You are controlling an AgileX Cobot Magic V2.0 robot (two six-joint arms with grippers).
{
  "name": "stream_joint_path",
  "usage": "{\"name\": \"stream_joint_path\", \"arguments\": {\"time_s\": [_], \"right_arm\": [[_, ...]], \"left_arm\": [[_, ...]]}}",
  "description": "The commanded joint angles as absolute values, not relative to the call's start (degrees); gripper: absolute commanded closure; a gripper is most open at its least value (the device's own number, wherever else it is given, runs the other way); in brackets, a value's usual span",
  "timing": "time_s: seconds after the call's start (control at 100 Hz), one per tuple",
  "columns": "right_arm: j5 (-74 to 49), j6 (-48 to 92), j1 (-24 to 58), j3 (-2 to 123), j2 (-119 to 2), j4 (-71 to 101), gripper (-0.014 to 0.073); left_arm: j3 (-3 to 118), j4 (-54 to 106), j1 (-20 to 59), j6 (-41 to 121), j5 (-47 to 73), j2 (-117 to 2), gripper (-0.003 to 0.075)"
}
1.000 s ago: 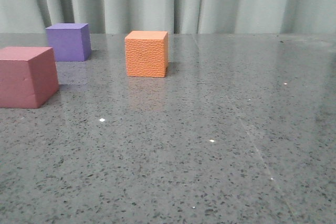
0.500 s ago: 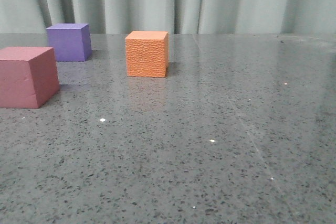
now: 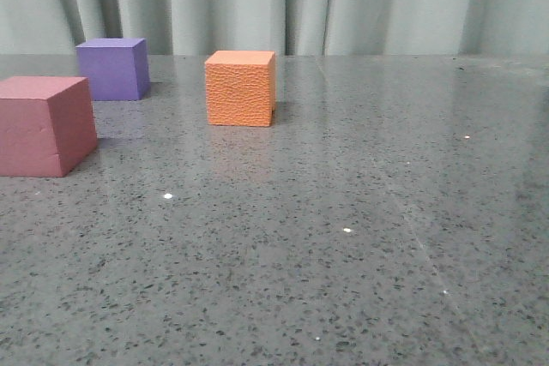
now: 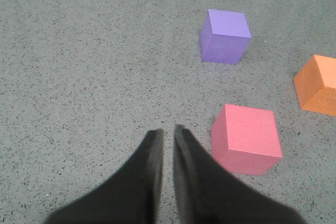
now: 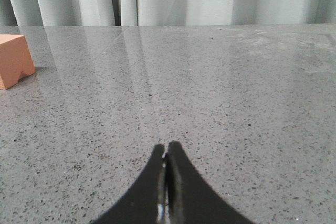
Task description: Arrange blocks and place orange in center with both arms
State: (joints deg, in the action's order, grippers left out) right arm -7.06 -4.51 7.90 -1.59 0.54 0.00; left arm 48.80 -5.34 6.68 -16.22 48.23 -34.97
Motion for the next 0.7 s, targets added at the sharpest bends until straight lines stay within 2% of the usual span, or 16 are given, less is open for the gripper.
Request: {"name": "stream_joint_path", "arguments": {"time_s": [0.0,0.11,0.19,0.47,0.69], "right_arm": [[-2.0,-4.0,7.6,-0.8,1.7,0.0,0.0713],[-2.0,-4.0,7.6,-0.8,1.7,0.0,0.0713],[-2.0,-4.0,7.6,-0.8,1.7,0.0,0.0713],[-2.0,-4.0,7.6,-0.8,1.7,0.0,0.0713],[-2.0,-4.0,7.6,-0.8,1.7,0.0,0.0713]], "left_arm": [[50.8,-5.1,6.6,-16.3,44.1,-35.4,0.0422],[50.8,-5.9,6.6,-16.3,44.1,-35.4,0.0134],[50.8,-6.2,6.6,-16.3,44.0,-35.4,0.002],[51.3,-2.9,6.6,-15.7,39.5,-35.7,0.0064],[57.3,8.4,6.6,-5.9,37.9,-44.1,0.0071]]}}
